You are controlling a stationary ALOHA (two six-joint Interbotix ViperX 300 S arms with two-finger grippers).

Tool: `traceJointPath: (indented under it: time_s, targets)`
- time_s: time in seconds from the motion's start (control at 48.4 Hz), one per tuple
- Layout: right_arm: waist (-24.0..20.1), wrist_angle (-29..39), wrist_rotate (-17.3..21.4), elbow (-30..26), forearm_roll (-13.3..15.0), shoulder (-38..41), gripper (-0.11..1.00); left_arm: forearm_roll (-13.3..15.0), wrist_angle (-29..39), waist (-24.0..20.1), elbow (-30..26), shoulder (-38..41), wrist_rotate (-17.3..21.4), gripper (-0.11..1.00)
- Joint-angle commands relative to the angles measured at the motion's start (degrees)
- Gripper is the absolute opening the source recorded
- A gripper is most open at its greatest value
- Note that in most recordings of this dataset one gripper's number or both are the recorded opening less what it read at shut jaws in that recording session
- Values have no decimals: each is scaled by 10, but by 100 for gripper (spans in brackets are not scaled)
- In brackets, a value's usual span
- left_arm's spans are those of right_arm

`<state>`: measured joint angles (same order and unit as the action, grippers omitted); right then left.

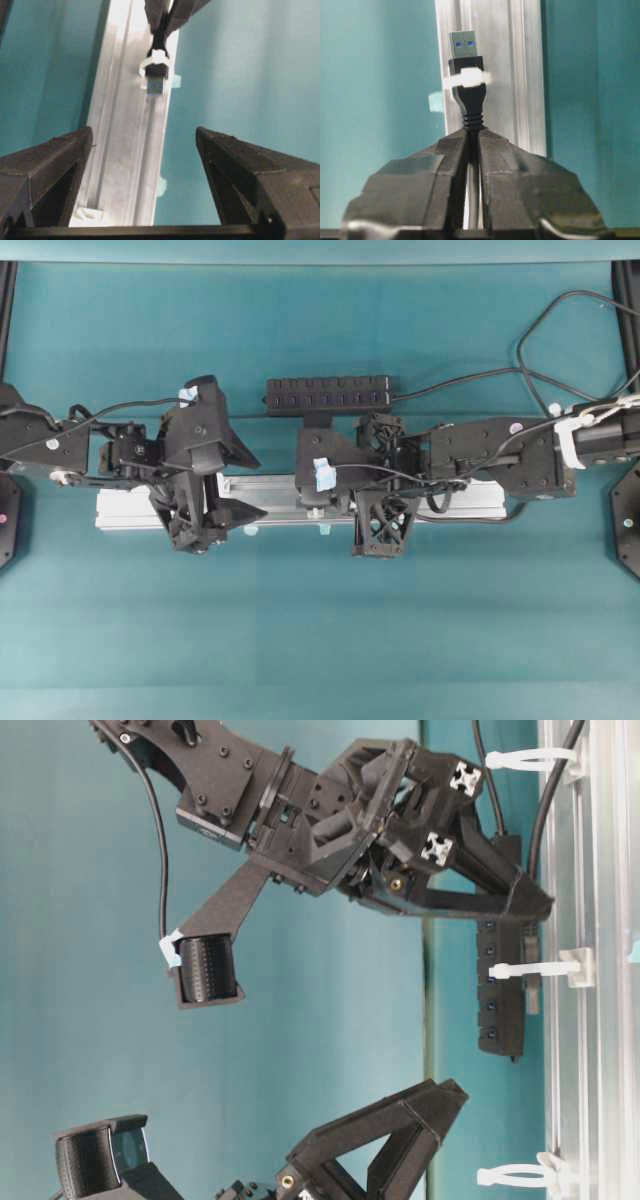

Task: Pass the USB cable through three rings with both arms.
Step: 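Grasp the plug past the middle ring with the left gripper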

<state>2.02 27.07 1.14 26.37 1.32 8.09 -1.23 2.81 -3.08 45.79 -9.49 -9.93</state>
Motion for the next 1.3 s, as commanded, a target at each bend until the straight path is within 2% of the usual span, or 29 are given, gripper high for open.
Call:
traceJointPath:
  time_s: [0.0, 0.227, 0.475, 0.599, 0.868, 1.012, 1.157, 1.281]
  targets:
    - [-2, -5, 2, -9, -2, -4, -8, -1, -6, 1, -10, -1, 1, 91]
    - [-1, -16, 2, -6, -2, 6, -7, -1, -29, 1, -13, 18, 3, 91]
    - [0, -28, 3, -6, -2, 7, -7, -1, -109, 9, -22, 80, 4, 91]
    - [0, -34, 4, -6, -3, 7, -8, -1, -112, 10, -32, 99, 4, 91]
    - [1, -63, 43, -6, -4, 6, -8, -1, -119, 10, -40, 118, 14, 91]
    - [1, -62, 47, -5, -4, 6, -7, -1, -122, 10, -41, 122, 17, 90]
    - [0, -62, 47, -4, -4, 5, -8, -1, -122, 10, -41, 127, 17, 84]
    - [0, -62, 47, -4, -4, 5, -8, -1, -122, 10, -40, 127, 18, 66]
